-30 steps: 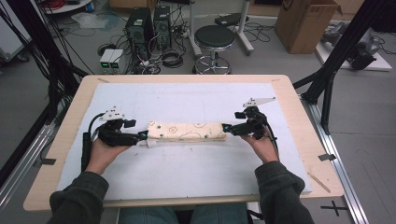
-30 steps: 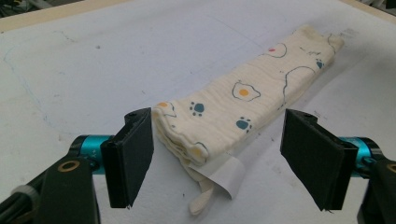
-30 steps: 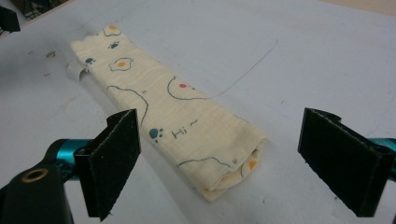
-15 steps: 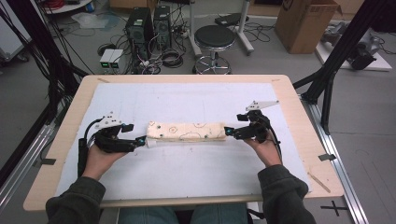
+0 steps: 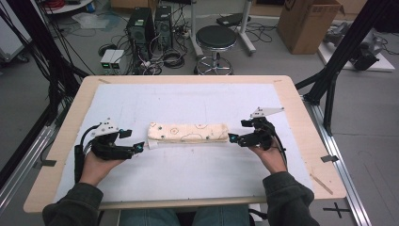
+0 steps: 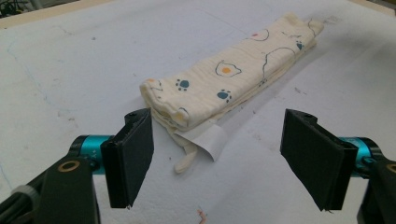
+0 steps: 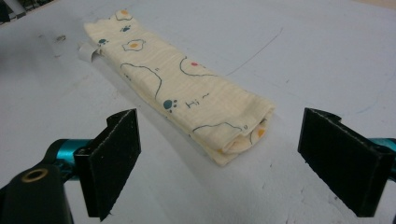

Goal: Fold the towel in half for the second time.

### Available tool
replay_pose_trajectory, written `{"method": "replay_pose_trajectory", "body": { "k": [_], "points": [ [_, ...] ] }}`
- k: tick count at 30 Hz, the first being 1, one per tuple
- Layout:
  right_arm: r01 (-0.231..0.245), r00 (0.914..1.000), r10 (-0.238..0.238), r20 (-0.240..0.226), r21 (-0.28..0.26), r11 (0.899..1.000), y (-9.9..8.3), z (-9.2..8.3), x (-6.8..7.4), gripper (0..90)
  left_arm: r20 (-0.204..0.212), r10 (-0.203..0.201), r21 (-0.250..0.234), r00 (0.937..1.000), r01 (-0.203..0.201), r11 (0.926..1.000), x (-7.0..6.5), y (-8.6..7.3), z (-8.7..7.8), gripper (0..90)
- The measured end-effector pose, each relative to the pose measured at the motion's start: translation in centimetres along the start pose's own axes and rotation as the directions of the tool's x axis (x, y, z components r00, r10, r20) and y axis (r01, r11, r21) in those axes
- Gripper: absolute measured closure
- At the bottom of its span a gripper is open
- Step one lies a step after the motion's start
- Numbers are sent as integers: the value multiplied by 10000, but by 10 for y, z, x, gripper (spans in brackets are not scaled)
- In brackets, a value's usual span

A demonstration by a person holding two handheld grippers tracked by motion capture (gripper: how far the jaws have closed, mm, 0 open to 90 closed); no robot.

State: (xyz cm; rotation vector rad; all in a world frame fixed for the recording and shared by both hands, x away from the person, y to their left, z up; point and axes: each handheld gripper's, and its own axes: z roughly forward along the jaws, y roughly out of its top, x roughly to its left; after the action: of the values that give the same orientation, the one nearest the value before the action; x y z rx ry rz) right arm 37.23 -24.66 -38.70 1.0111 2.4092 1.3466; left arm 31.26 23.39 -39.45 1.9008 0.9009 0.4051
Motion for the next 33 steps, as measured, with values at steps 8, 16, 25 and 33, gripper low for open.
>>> {"method": "replay_pose_trajectory", "body": {
  "k": [8,16,25,33],
  "points": [
    [-2,10000,2,35,22,10000,-10,-5,2,123,26,71,145,10000,-71,9999,-3,-9,-6,262],
    [-81,10000,81,35,-38,10000,-20,-12,3,122,26,136,174,9999,-136,9998,-8,-13,-9,260],
    [-76,9999,77,114,-77,9999,-32,-22,5,122,17,227,250,9997,-227,9994,-12,-22,-15,255],
    [-135,9997,137,185,-74,9999,-43,-29,5,121,-32,211,250,9998,-211,9995,-16,-30,-20,253]
  ]
}}
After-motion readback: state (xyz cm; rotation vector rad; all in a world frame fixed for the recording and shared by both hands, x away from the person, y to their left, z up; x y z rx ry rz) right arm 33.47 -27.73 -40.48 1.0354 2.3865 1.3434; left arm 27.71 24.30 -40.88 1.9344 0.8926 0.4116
